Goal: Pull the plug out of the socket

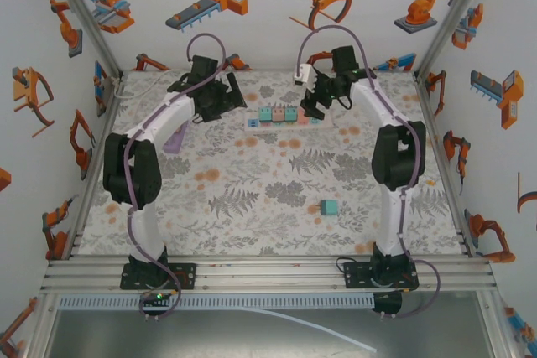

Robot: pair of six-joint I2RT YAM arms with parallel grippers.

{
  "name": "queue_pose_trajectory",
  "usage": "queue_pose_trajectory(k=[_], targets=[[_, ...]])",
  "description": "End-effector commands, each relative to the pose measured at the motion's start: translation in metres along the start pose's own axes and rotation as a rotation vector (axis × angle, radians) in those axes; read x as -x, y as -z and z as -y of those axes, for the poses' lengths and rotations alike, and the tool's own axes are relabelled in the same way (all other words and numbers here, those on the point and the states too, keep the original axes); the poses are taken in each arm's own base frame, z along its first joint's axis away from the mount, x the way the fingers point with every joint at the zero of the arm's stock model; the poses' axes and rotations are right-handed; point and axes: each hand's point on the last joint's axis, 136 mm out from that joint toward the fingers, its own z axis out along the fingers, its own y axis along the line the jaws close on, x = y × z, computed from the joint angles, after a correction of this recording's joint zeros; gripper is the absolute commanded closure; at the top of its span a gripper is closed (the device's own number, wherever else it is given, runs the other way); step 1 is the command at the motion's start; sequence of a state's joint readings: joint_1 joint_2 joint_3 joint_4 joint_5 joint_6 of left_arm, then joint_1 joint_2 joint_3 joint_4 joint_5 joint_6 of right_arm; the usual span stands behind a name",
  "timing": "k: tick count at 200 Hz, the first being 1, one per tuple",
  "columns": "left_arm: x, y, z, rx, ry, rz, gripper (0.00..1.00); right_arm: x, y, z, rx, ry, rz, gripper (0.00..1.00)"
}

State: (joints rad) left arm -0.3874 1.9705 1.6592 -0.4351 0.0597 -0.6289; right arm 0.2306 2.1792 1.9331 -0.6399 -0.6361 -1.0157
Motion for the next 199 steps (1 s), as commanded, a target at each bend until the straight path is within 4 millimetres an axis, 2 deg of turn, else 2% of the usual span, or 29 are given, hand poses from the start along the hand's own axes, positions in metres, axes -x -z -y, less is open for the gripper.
queue_pose_trajectory(k=[1, 36, 93, 118, 141, 166, 186, 199], targets=[[-0.006, -0.01, 0.004, -0.007, 0.049, -0.05, 0.14, -0.011, -0.007, -0.01, 0.072, 0.006, -0.035, 0.21], [-0.018, -0.038, -0.003, 0.011, 0.051, -0.116, 0.18, -0.028, -0.025, -0.013, 0.099, 0.031, -0.083, 0.22], [-0.037, -0.068, -0.009, -0.001, -0.009, -0.186, 0.24, -0.026, -0.051, -0.018, 0.135, 0.083, -0.091, 0.3], [-0.047, -0.079, -0.015, 0.009, 0.002, -0.218, 0.33, -0.024, -0.058, -0.017, 0.14, 0.092, -0.083, 0.4], [-0.054, -0.087, -0.013, -0.009, -0.017, -0.243, 0.39, -0.025, -0.06, -0.018, 0.143, 0.093, -0.087, 0.5], [-0.062, -0.094, -0.012, 0.004, -0.054, -0.27, 0.4, -0.03, -0.059, -0.02, 0.143, 0.11, -0.113, 0.5], [-0.066, -0.099, -0.014, 0.012, -0.043, -0.285, 0.41, -0.034, -0.057, -0.02, 0.141, 0.12, -0.133, 0.44], [-0.068, -0.102, -0.017, 0.021, -0.037, -0.288, 0.42, -0.034, -0.056, -0.022, 0.147, 0.119, -0.135, 0.44]])
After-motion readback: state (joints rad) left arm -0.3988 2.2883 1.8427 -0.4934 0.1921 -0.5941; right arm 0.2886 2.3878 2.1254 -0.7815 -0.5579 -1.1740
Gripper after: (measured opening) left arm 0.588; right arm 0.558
